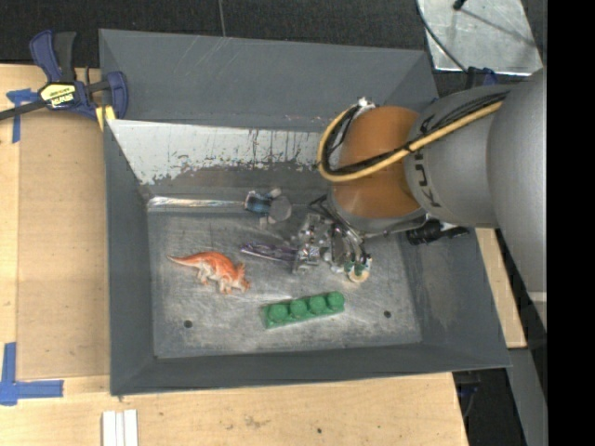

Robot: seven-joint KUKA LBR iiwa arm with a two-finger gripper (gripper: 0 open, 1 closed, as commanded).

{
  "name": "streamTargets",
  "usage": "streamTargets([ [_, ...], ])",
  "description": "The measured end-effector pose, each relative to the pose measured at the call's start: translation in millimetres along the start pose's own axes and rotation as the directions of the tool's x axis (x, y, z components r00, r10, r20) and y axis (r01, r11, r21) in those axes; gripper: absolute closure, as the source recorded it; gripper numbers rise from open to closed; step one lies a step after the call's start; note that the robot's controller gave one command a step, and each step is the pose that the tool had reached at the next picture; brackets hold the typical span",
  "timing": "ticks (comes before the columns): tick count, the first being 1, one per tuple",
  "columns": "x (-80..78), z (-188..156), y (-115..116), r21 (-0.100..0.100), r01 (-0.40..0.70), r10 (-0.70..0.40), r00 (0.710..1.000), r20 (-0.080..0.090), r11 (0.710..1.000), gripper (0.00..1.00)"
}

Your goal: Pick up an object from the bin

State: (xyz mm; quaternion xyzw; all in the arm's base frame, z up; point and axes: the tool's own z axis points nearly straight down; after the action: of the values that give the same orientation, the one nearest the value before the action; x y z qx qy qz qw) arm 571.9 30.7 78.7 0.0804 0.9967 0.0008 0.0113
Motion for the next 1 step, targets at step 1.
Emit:
streamTargets([
  [1,11.0,-15.1,-39.1,0.001,0.048,-0.048,0.999,-0.024,0.999,1.0],
])
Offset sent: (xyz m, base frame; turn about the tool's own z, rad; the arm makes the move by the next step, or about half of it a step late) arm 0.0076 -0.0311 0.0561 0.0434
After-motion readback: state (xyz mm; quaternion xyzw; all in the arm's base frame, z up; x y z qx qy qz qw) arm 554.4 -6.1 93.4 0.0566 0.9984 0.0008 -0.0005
